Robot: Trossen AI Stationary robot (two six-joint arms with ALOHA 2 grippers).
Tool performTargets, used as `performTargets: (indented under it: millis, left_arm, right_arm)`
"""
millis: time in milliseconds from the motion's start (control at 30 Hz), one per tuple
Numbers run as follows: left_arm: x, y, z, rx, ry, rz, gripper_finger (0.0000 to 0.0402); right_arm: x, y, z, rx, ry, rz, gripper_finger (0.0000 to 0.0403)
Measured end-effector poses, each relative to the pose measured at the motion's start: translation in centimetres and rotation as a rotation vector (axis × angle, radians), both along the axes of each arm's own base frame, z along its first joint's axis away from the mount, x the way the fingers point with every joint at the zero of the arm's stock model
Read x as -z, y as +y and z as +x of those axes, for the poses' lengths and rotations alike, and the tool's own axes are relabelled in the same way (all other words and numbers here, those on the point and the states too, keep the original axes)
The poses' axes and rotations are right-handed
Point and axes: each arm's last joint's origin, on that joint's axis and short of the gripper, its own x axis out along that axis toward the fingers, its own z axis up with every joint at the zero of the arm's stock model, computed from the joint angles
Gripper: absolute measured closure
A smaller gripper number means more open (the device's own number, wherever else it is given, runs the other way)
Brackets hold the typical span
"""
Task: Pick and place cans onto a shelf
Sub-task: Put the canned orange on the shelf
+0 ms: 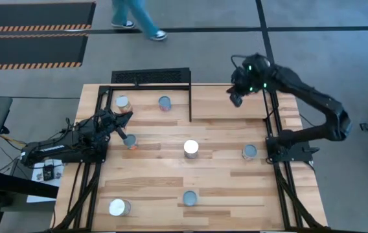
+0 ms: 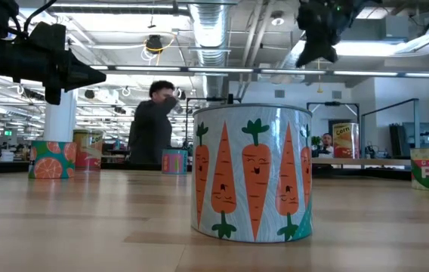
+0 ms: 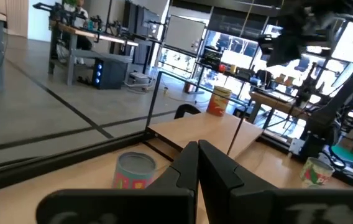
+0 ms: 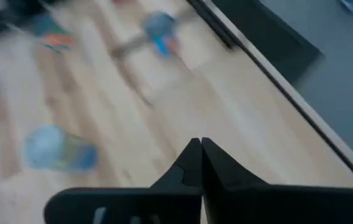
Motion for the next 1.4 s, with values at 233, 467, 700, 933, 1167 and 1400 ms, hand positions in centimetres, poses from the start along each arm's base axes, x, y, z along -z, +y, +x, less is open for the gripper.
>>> performTargets:
  millis: [233, 467, 700, 933, 1167, 1400]
  left_arm:
    - [0.0, 0.0, 0.0, -0.002, 0.000, -0.001, 0.0401]
    - [0.0, 0.0, 0.0, -0.002, 0.001, -0.001, 0.0401]
    - [0.0, 0.0, 0.0, 0.014, 0.012, 0.016, 0.0401]
    - [-1.4, -0.2, -0.1, 0.071, 0.005, 0.015, 0.0401]
    - [-5.0, -0.2, 0.9, 0.153, 0.111, -0.115, 0.0401]
    - [-8.1, 0.2, 3.9, 0.231, 0.408, -0.234, 0.0380]
  right_arm:
    - [1.9, 4.8, 2.5, -0.173, -0.309, -0.058, 0.0394]
    - [3.0, 7.5, 4.8, -0.219, -0.515, -0.028, 0.0396]
    - [3.6, 9.3, 6.0, -0.234, -0.505, -0.036, 0.0391]
    - [2.8, 9.7, 5.4, -0.234, -0.535, -0.053, 0.0394]
    - [3.1, 8.4, 5.4, -0.324, -0.529, -0.022, 0.0399]
    - [4.0, 7.0, 5.5, -0.322, -0.696, -0.073, 0.0400]
